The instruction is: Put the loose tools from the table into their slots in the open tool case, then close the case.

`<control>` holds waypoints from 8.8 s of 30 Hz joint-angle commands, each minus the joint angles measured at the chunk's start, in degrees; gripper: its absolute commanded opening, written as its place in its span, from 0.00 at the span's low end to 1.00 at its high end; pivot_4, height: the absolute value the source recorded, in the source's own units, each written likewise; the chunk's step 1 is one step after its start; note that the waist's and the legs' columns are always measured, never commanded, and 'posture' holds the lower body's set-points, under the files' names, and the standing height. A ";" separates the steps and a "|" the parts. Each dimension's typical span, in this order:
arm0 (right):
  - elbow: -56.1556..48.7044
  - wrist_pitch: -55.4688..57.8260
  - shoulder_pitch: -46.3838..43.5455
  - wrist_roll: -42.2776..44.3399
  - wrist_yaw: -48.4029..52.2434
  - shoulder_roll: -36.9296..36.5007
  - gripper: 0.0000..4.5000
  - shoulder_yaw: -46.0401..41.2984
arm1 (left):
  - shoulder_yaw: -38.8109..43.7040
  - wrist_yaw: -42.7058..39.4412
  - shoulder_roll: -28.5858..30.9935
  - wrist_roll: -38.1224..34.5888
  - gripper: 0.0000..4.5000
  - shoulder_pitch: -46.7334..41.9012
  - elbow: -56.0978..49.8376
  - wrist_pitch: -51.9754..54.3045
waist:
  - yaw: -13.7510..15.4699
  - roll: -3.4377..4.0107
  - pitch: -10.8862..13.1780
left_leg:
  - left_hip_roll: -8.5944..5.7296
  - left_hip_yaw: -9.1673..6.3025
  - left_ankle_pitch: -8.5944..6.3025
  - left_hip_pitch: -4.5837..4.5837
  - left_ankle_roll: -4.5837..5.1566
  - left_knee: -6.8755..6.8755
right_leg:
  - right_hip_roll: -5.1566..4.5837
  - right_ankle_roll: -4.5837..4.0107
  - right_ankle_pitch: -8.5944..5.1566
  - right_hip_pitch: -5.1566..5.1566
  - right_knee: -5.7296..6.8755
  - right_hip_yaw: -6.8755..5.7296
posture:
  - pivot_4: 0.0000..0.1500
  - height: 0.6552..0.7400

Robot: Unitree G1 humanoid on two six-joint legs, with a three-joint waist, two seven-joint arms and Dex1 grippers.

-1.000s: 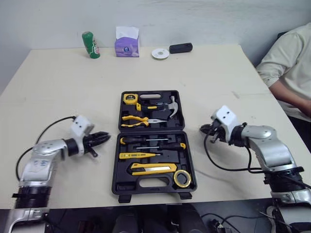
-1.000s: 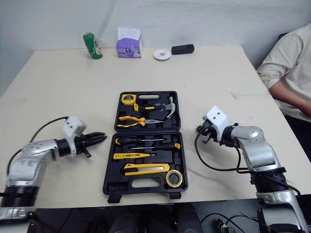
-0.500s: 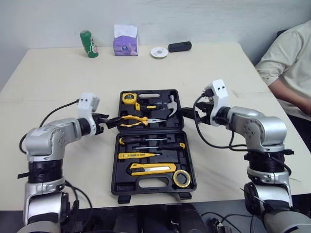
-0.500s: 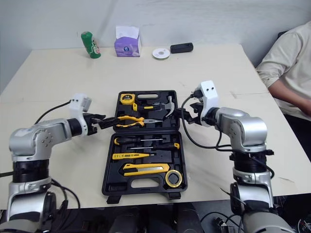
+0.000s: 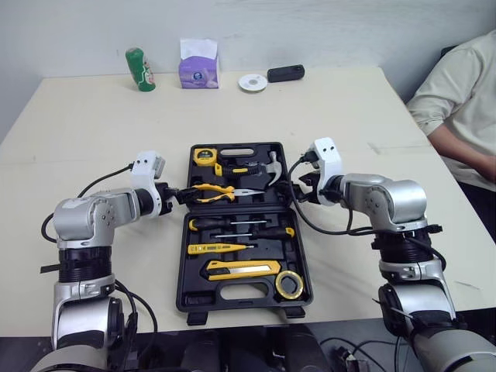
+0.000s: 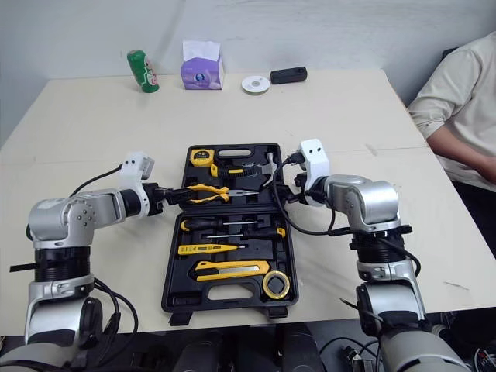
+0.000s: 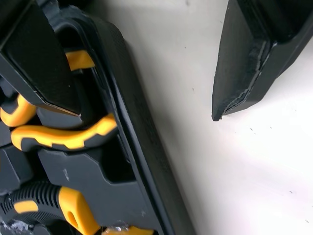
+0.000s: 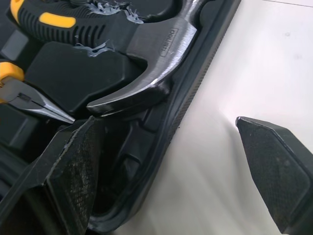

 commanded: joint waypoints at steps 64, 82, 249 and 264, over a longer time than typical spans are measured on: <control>1.25 -86.28 20.36 -26.90 -1.48 -10.07 0.19 9.05 | -8.46 -3.52 3.67 21.91 0.30 20.44 -5.68 -65.91 | -0.21 -0.09 0.02 | 0.04 0.18 0.01 0.19 0.02 -0.16 | 0.01 0.01 0.01 0.03 -0.10 0.10 | 1.00 0.90; -32.21 -43.70 60.64 13.64 31.41 -36.36 0.93 -18.96 | 25.61 -20.12 20.79 -9.26 1.00 45.92 -17.47 -31.12 | 2.35 -0.02 0.25 | 0.27 -0.31 -0.79 0.95 0.15 -0.20 | 0.03 -0.36 -0.12 1.21 -1.15 -0.18 | 1.00 0.90; -34.22 -34.14 44.91 2.35 16.47 -22.37 0.00 -7.29 | -42.87 -44.80 -22.61 38.50 0.01 -24.74 52.24 -87.32 | 1.83 -0.96 -1.24 | 0.06 -0.24 -0.56 0.40 1.10 0.63 | -0.05 0.26 0.47 1.04 -0.95 -0.23 | 1.00 0.90; -31.67 -34.74 42.02 0.44 15.63 -19.80 0.00 -3.72 | -43.57 -44.99 -22.86 38.96 0.01 -24.37 51.55 -88.11 | 1.26 -1.06 -1.30 | 0.22 -0.21 -0.76 1.23 0.93 0.22 | 0.01 0.12 0.38 1.72 -1.16 -0.21 | 1.00 0.90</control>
